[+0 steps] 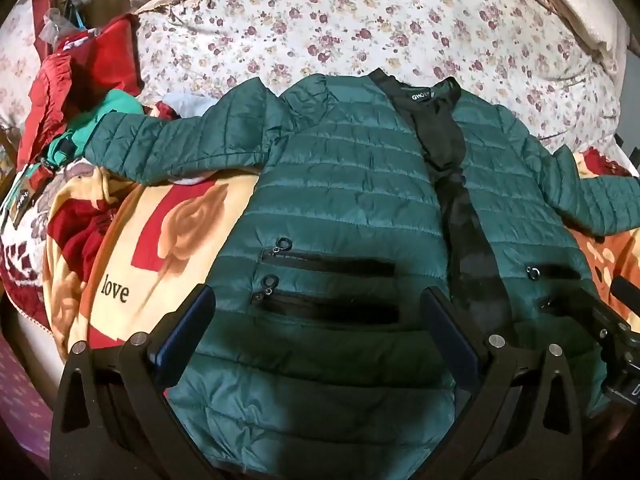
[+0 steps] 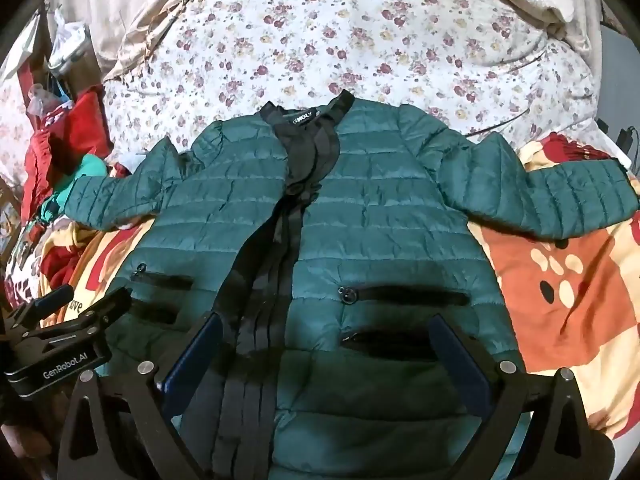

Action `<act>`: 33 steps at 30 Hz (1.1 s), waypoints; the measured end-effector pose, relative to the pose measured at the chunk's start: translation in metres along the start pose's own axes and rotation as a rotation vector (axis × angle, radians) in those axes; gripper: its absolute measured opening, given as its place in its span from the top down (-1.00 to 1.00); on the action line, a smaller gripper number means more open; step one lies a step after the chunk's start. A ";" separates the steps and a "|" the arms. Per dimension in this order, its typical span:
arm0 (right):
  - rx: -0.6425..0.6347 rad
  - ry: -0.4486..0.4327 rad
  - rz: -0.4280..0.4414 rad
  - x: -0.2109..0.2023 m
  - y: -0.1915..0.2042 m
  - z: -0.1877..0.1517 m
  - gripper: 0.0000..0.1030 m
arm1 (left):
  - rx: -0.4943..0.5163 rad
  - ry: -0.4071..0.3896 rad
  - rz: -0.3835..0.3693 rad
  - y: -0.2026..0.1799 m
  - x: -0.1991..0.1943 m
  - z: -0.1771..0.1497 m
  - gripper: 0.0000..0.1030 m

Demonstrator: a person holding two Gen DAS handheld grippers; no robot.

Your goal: Fold large clothes

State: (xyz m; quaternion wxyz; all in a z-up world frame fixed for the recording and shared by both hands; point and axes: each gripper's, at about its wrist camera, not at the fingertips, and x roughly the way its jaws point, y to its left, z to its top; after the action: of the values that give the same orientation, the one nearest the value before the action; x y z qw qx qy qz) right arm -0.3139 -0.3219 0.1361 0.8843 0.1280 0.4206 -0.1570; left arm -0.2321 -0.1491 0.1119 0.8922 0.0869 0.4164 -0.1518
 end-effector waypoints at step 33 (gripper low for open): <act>0.012 -0.041 0.017 0.006 0.000 -0.004 -0.99 | 0.013 0.008 -0.021 -0.006 0.003 -0.012 -0.99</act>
State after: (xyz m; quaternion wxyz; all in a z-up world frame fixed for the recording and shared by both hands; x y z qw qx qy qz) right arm -0.3132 -0.3218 0.1284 0.8933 0.1337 0.4004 -0.1543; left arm -0.2411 -0.1519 0.1022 0.8882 0.0891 0.4200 -0.1636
